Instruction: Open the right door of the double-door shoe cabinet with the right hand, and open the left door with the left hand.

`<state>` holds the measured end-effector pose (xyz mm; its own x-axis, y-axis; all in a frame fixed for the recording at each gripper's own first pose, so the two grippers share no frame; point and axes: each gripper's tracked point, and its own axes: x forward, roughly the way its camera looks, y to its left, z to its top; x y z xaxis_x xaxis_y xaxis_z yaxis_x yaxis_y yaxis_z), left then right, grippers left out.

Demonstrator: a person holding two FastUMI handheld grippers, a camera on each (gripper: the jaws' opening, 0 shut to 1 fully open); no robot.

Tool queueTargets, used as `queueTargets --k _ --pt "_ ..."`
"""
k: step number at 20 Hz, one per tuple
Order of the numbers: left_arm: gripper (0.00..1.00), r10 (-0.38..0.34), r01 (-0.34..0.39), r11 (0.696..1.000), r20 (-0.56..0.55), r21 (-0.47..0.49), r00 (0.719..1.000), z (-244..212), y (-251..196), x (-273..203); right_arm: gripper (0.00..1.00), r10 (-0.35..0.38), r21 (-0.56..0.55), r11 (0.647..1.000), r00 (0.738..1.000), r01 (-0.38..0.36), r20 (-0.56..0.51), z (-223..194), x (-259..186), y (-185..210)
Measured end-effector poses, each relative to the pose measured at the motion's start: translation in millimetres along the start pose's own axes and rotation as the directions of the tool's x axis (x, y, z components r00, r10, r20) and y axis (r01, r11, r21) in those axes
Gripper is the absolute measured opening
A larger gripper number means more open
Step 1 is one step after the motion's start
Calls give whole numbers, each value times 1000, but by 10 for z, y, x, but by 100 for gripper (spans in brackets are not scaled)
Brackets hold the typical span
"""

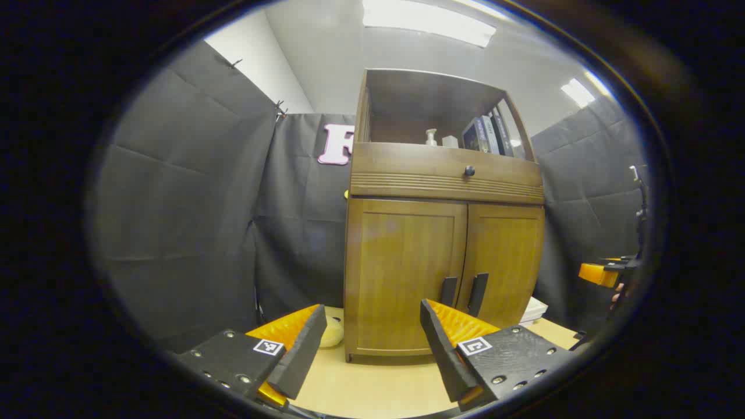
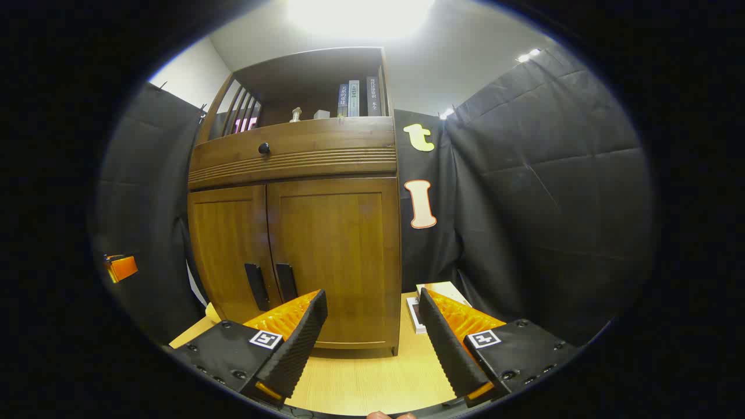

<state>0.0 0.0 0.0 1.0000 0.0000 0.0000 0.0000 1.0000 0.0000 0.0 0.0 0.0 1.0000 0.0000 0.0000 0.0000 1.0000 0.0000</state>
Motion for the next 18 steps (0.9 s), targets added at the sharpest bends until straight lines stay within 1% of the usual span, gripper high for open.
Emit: queueTargets --k 4,7,11,14,18 --pt "91 -2 2 1000 -8 7 1000 -11 -29 2 99 12 8 1000 1000 -12 -2 -23 -5 38" --pt "91 3 -3 1000 -14 18 1000 -18 -48 22 99 34 23 999 999 -34 -31 -88 -20 105" --pt "91 9 -9 1000 -30 0 999 -53 -21 43 100 66 22 998 996 -65 -63 -149 -43 216" --pt "91 26 -26 1000 -47 1 999 -55 -17 33 100 92 4 996 993 -92 -73 -124 14 322" --pt "91 39 -39 999 -58 1 998 -56 -8 31 99 127 18 992 990 -126 -63 -25 154 492"
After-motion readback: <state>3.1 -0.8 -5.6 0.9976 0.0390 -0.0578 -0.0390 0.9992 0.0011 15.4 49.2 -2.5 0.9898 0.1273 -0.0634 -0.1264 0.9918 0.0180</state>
